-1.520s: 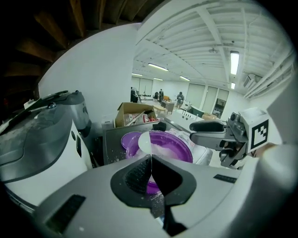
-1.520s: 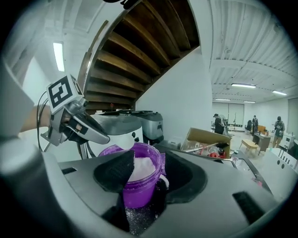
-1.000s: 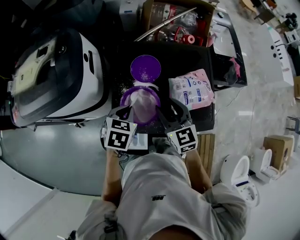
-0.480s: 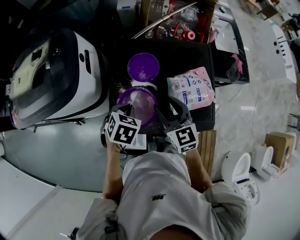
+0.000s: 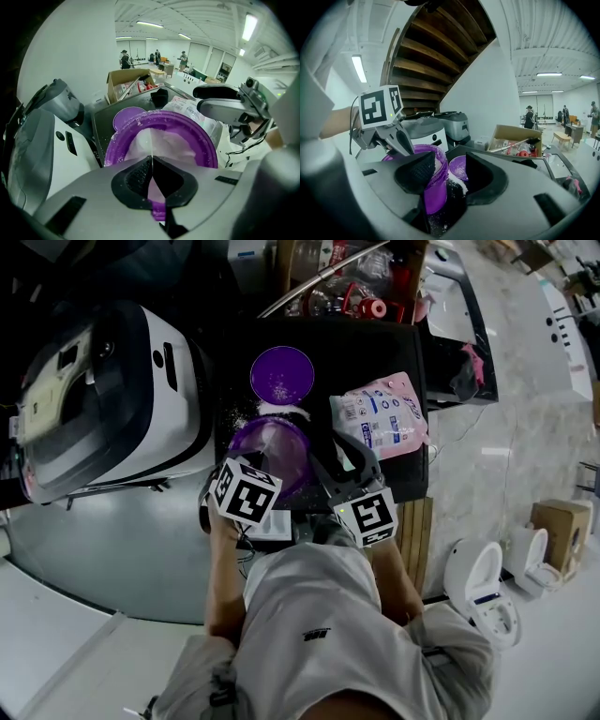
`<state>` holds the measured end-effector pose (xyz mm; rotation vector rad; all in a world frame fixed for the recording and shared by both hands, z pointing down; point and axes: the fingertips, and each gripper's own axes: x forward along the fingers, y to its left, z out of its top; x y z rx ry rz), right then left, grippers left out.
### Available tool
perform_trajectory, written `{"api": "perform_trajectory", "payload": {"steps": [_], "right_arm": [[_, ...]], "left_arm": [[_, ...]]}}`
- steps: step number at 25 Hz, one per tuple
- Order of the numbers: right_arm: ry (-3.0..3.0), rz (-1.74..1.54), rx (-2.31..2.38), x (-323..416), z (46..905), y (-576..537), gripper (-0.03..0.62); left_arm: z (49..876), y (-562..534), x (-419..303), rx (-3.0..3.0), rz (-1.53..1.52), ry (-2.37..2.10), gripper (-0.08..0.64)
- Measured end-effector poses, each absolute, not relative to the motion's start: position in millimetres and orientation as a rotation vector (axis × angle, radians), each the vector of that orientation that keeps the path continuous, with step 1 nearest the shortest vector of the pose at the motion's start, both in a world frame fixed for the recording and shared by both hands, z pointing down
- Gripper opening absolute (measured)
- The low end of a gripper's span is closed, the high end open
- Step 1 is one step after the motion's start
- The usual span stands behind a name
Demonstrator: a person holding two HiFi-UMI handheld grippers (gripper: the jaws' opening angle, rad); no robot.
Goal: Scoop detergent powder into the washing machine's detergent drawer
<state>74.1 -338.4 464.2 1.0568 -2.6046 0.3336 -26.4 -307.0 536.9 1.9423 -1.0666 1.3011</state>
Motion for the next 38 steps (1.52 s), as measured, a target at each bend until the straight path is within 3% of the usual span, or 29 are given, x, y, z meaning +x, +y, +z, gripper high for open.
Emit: {"api": "perform_trajectory", "payload": {"steps": [15,38], "right_arm": [[-2.603,0.342,1.099,91.2,468.1,-340.7,0.202],[-2.570,0.265,1.107,66.1,454.9,-295.2,0.202]], "left_arm": [[532.9,-288.3,8.0,2.002,1.259,-0.786,0.015],[492.2,-271.9,-11.9,2.113,0.631,-0.903,0.015]]}}
